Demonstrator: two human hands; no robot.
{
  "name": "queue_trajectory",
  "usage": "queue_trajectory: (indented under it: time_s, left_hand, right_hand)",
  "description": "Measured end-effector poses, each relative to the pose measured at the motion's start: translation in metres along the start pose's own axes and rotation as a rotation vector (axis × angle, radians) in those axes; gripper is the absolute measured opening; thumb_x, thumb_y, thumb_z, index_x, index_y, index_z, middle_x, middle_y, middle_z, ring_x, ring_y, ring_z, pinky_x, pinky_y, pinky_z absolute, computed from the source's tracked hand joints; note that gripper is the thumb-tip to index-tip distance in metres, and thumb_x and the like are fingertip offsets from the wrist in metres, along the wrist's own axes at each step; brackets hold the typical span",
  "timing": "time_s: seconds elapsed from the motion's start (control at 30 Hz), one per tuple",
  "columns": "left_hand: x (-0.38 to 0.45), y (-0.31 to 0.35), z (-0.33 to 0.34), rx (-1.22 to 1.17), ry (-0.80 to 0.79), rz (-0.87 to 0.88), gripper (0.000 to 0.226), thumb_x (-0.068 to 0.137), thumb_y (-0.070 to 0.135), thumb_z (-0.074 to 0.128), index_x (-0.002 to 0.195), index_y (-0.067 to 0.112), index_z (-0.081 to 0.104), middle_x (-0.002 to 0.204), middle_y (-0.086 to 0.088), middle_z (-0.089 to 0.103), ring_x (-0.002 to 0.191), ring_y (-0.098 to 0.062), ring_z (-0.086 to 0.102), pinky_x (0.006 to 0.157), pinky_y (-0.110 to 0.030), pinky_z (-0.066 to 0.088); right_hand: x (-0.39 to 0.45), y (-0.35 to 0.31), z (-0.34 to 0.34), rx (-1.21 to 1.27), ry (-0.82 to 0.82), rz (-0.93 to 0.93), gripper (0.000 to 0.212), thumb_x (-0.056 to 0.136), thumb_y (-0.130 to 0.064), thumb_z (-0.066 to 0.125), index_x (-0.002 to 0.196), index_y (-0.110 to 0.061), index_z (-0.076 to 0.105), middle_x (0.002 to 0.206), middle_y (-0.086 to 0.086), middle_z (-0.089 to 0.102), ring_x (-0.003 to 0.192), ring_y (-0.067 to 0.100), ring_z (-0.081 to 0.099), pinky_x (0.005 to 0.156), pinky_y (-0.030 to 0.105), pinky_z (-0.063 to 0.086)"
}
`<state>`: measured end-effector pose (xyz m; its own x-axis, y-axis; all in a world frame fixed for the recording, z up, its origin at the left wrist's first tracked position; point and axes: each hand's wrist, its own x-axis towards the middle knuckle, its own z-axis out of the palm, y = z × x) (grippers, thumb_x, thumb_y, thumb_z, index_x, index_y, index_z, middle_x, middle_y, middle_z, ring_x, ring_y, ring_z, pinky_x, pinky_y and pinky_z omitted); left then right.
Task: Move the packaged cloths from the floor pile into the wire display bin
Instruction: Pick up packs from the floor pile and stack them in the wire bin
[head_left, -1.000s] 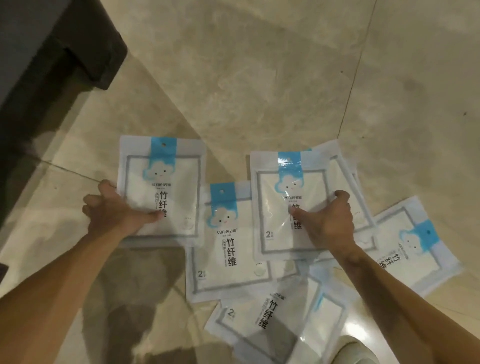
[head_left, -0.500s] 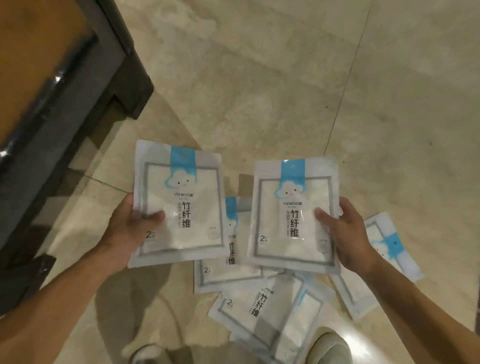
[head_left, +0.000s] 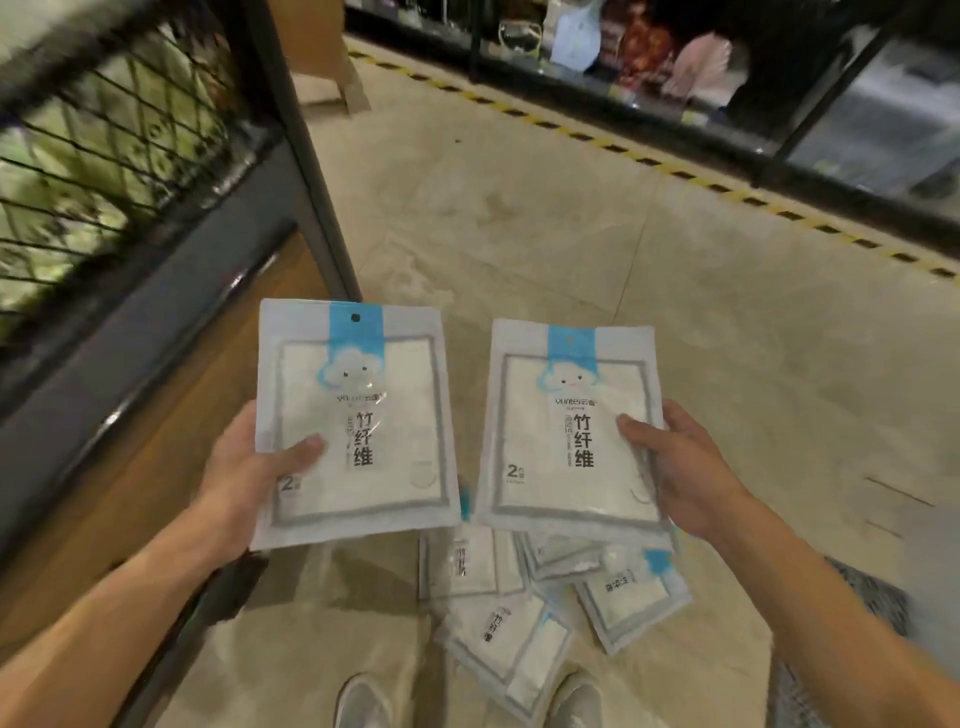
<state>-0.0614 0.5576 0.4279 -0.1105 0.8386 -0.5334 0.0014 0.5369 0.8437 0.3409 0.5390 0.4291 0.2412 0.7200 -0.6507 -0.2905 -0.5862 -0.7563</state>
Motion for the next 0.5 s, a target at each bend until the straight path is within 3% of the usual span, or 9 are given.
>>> queue_trajectory:
  time_s: [0.17,0.3,0.4,0.5]
  left_hand:
    - [-0.115,0.126,-0.033,-0.053,0.071,0.138,0.042,0.078,-0.001,0.078,0.112,0.016,0.061,0.107,-0.007,0.078,0.095,-0.032,0.075,0.074,-0.043,0.062]
    - [-0.205,0.196,-0.083,-0.073,0.168,0.221,0.053,0.066,0.009,0.086,0.115,0.016,0.066,0.114,-0.010,0.076,0.102,-0.034,0.073,0.094,-0.057,0.055]
    - [-0.269,0.227,-0.129,-0.166,0.267,0.269,0.043,0.078,-0.002,0.079,0.115,0.014,0.066,0.115,-0.014,0.075,0.106,-0.039,0.071,0.099,-0.062,0.051]
    - [-0.331,0.249,-0.171,-0.231,0.319,0.304,0.043,0.084,-0.006,0.070,0.121,0.013,0.064,0.118,-0.015,0.074,0.108,-0.040,0.070,0.098,-0.058,0.052]
  right_hand:
    - [-0.127,-0.127,0.035,-0.028,-0.074,-0.096,0.027,0.097,0.000,0.063,0.123,-0.008,0.061,0.111,0.017,0.077,0.096,0.033,0.076,0.073,0.043,0.065]
    - [-0.221,-0.196,0.070,-0.035,-0.187,-0.144,0.020,0.097,0.001,0.062,0.114,-0.009,0.061,0.099,0.014,0.079,0.078,0.026,0.078,0.058,0.035,0.063]
    - [-0.280,-0.227,0.105,-0.067,-0.288,-0.147,0.020,0.098,-0.002,0.063,0.116,-0.009,0.060,0.095,0.013,0.080,0.076,0.027,0.078,0.055,0.037,0.062]
    - [-0.327,-0.237,0.146,-0.105,-0.383,-0.131,0.026,0.098,-0.004,0.064,0.124,-0.008,0.061,0.104,0.017,0.078,0.082,0.030,0.078,0.058,0.040,0.063]
